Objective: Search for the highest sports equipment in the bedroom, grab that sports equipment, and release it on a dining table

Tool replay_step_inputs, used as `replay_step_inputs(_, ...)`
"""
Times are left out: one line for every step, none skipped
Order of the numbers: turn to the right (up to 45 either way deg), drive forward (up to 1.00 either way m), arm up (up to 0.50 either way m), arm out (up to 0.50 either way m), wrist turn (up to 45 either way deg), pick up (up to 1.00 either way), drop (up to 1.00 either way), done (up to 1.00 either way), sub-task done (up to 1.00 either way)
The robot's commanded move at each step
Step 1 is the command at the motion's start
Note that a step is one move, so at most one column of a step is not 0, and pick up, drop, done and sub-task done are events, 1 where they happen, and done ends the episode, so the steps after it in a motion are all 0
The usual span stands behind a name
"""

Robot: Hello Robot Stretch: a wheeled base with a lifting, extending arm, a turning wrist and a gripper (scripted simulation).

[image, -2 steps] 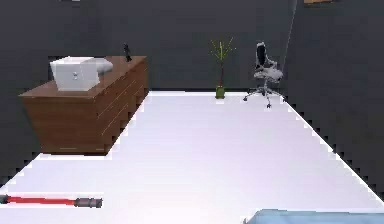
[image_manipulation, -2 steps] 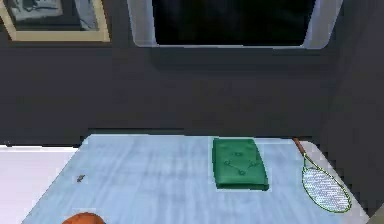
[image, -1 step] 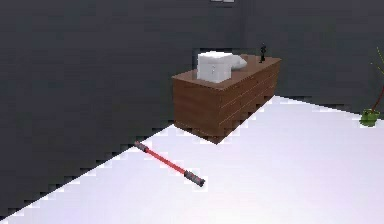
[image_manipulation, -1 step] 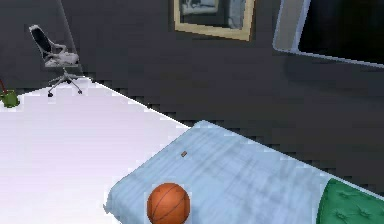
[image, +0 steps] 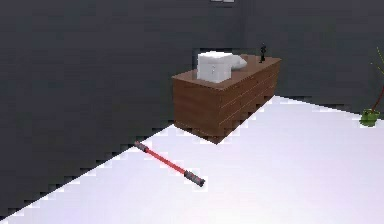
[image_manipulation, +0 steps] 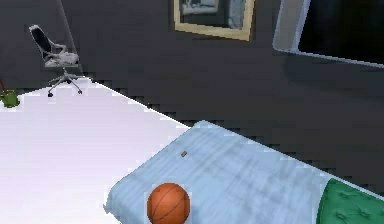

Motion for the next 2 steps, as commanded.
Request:
replay_step_inputs(0.0, 0.00, 0.02, 0.00, 0.0, 0.00, 0.00, 0.00, 0.00)
replay_step_inputs(0.0, 0.00, 0.00, 0.26, 0.0, 0.00, 0.00, 0.00, 0.00)
